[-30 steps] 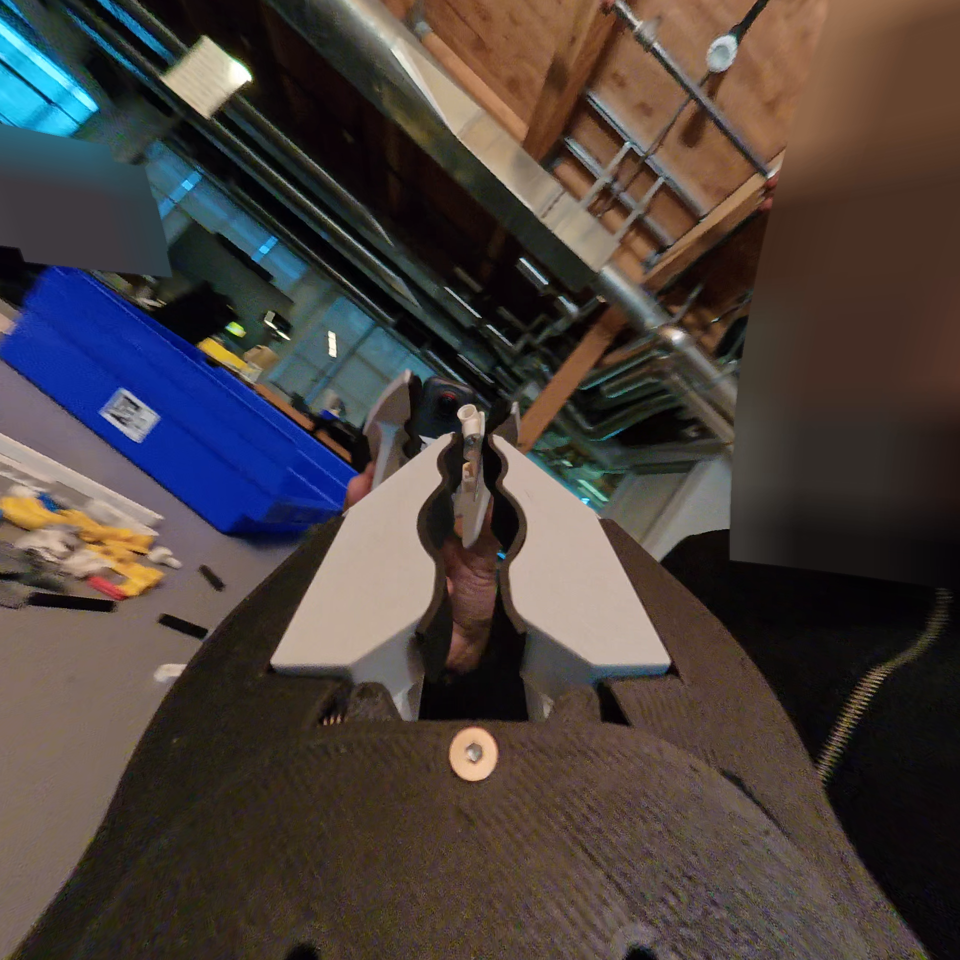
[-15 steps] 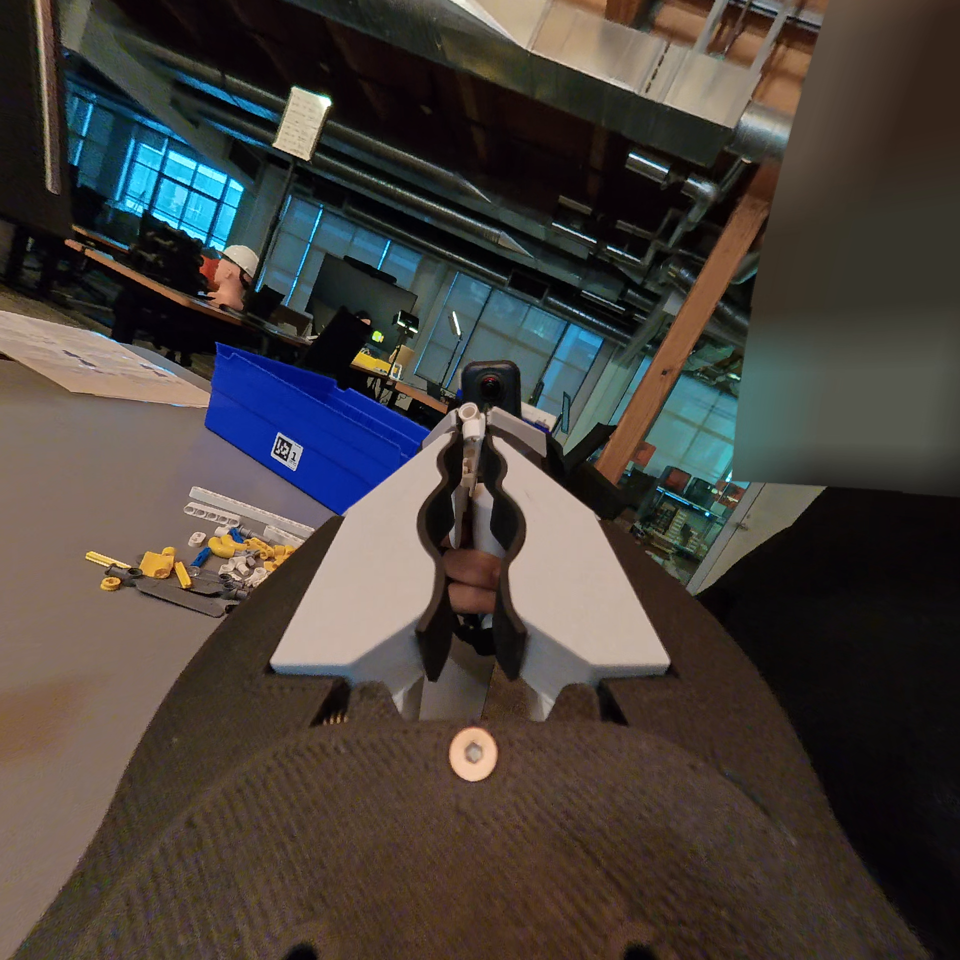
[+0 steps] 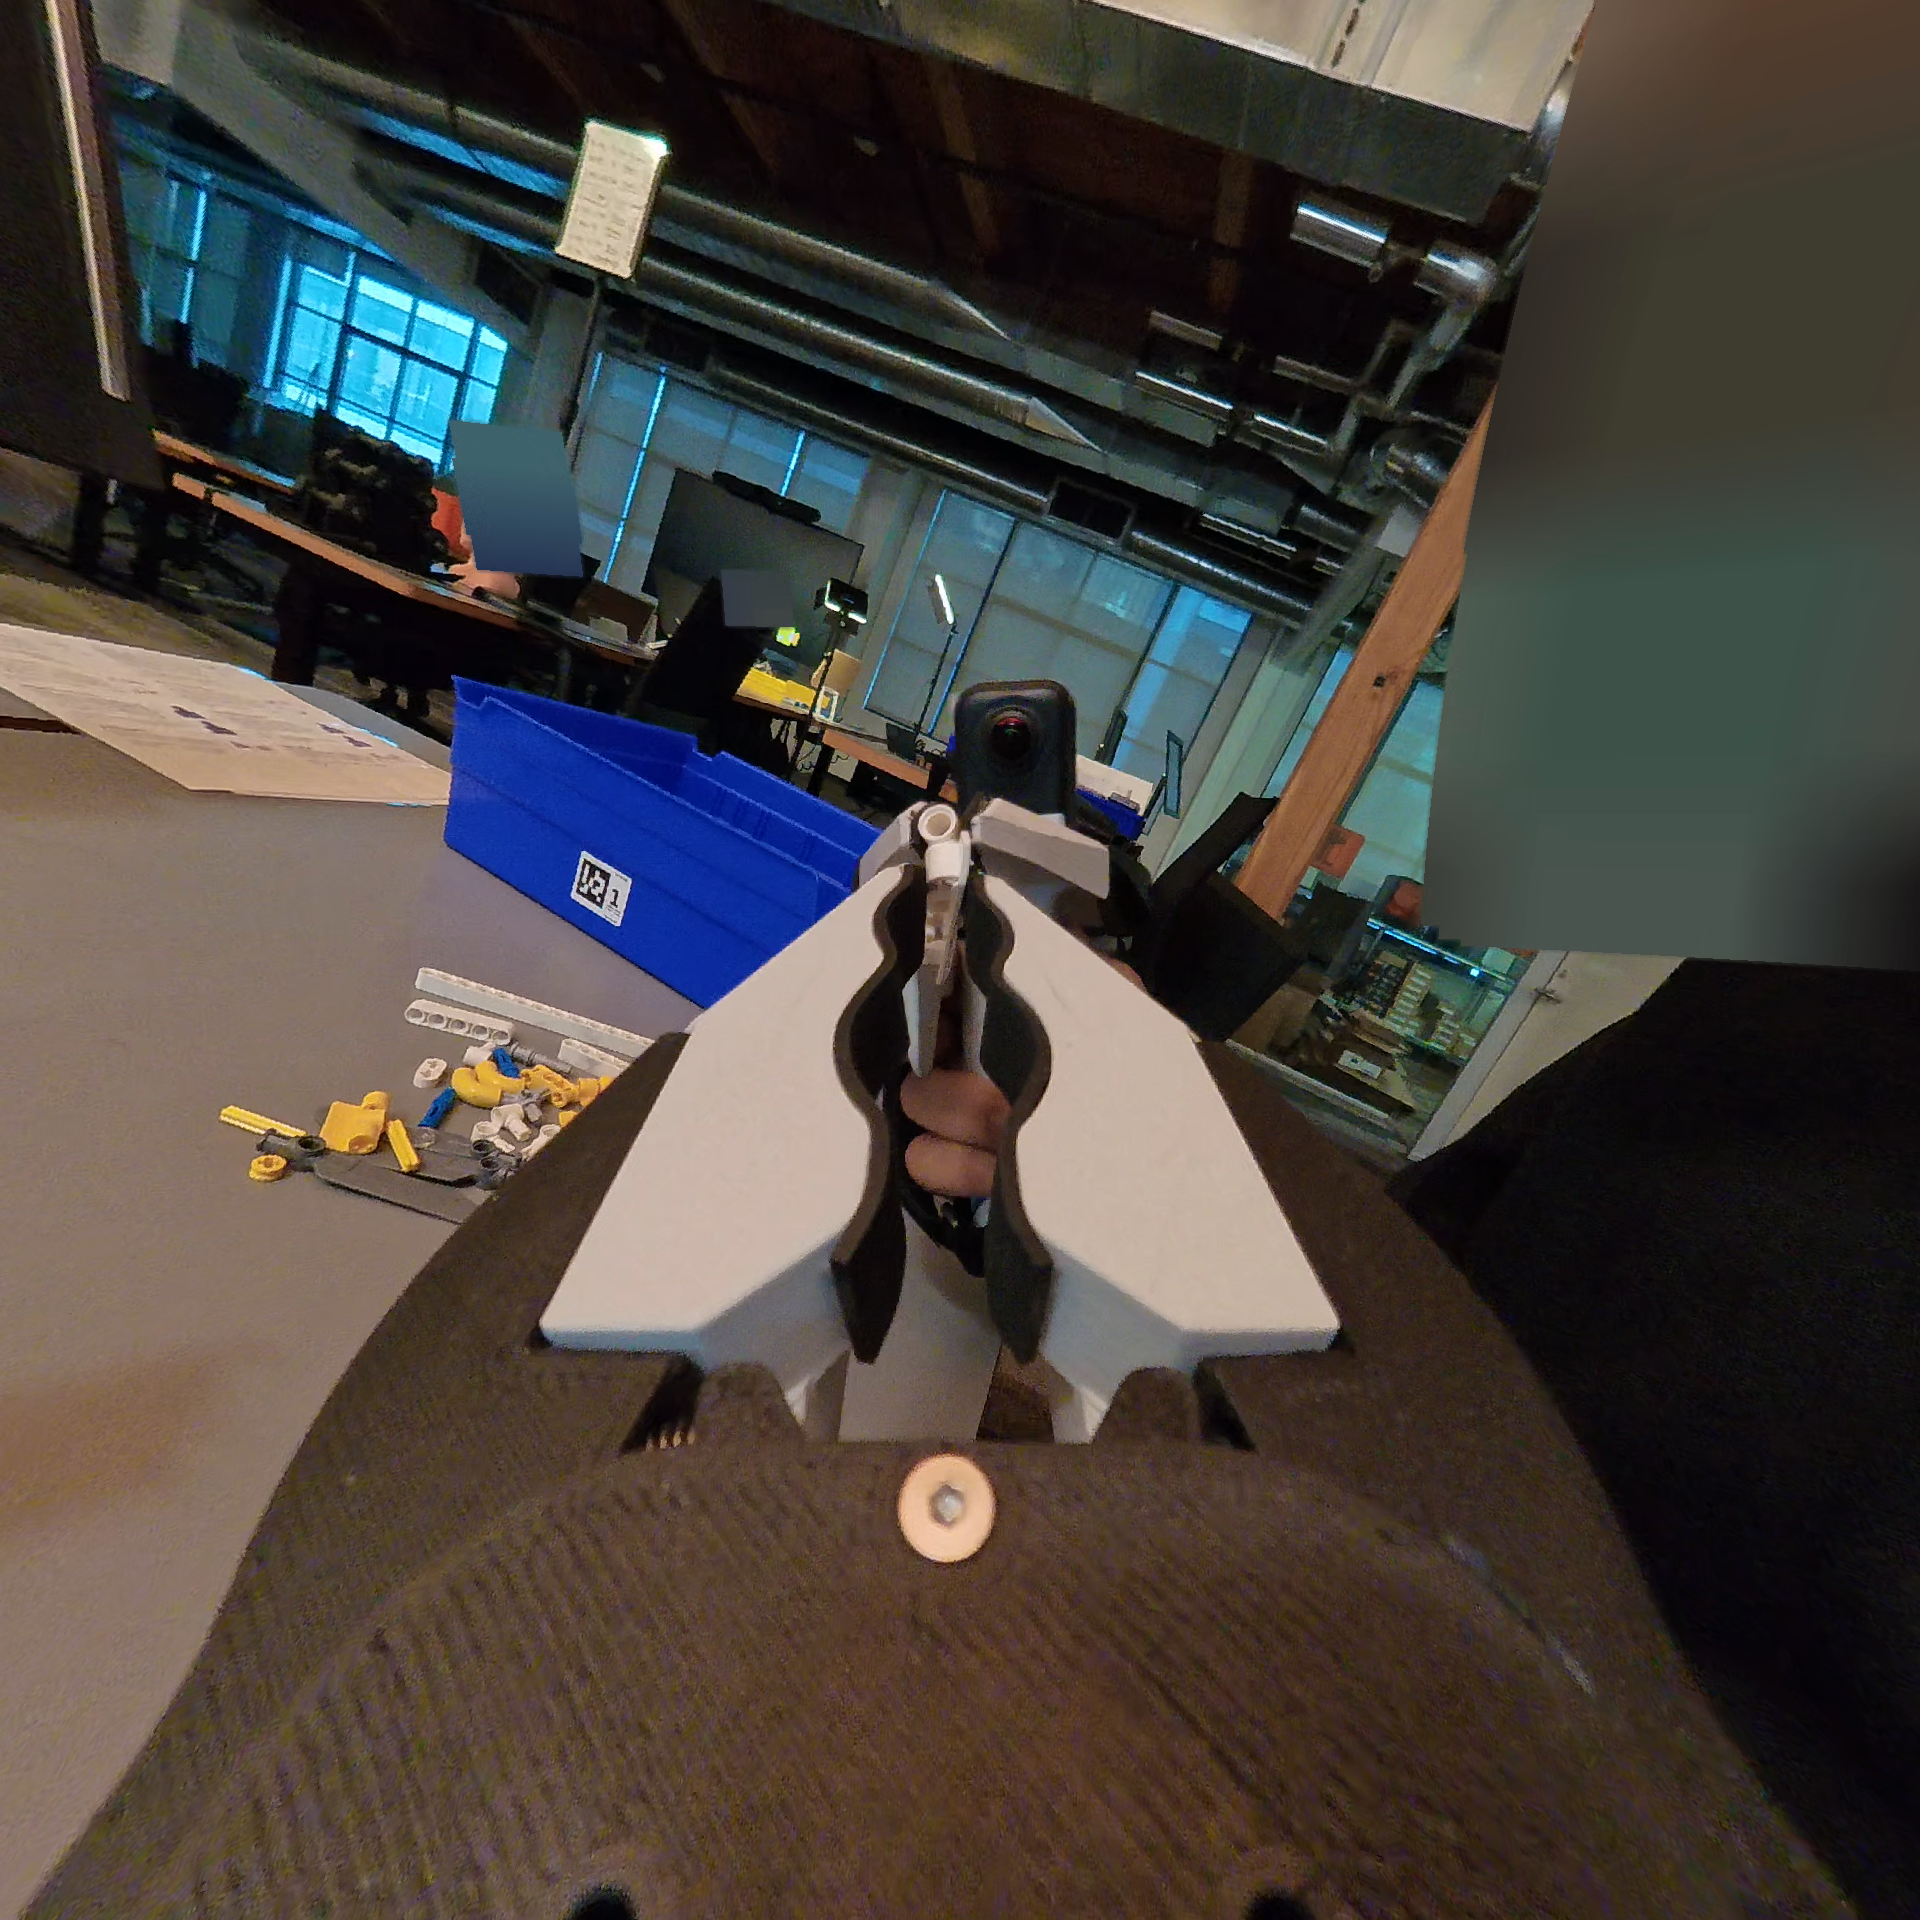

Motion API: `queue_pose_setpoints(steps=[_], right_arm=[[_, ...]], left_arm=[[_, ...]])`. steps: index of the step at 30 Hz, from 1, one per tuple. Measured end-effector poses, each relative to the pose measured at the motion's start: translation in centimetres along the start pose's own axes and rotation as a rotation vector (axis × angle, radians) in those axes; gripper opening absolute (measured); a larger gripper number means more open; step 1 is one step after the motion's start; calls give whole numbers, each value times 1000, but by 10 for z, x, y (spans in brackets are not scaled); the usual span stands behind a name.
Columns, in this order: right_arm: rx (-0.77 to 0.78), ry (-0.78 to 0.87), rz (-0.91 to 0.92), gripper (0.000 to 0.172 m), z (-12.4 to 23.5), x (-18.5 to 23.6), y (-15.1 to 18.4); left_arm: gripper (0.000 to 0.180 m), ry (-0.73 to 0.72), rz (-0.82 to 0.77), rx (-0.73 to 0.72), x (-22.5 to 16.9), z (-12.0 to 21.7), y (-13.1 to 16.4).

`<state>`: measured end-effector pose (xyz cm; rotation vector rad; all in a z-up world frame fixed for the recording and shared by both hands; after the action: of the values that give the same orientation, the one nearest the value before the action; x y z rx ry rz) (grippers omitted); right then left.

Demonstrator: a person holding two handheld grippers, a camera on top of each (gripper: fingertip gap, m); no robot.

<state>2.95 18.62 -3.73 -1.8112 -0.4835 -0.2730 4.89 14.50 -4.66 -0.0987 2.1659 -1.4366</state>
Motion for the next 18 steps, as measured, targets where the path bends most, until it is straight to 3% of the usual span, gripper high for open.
queue_pose_setpoints(steps=[3, 7, 11, 13, 15, 18], right_arm=[[-21, 52, 58, 3, 1, 2, -3], [-115, 37, -27, 3, 3, 1, -5], [-183, 37, -85, 4, 4, -1, -7], [-428, 60, -156, 3, 38, -6, -47], [-338, 157, -40, 4, 52, -8, -64], [-182, 249, 164, 4, 32, 8, -53]], left_arm=[[5, 6, 41, -20, 0, -1, 0], [5, 46, 191, -76, -2, -5, -1], [5, 39, 220, -95, 0, -4, 0], [5, 21, 203, -79, 0, -1, 5], [4, 12, 247, -113, 6, 3, 12], [4, 65, 359, -162, 14, 2, 6]])
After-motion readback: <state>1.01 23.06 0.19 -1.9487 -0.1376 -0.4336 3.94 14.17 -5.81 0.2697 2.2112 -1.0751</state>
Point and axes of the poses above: each gripper's, where its closed fingertips meet, z back along the fingers, y out of its underside, x = y × z across the jaws, the point moved 3 cm from there along z, back along the fingers, and after that the axes turned 1 degree about y, right-handed, at the moved point
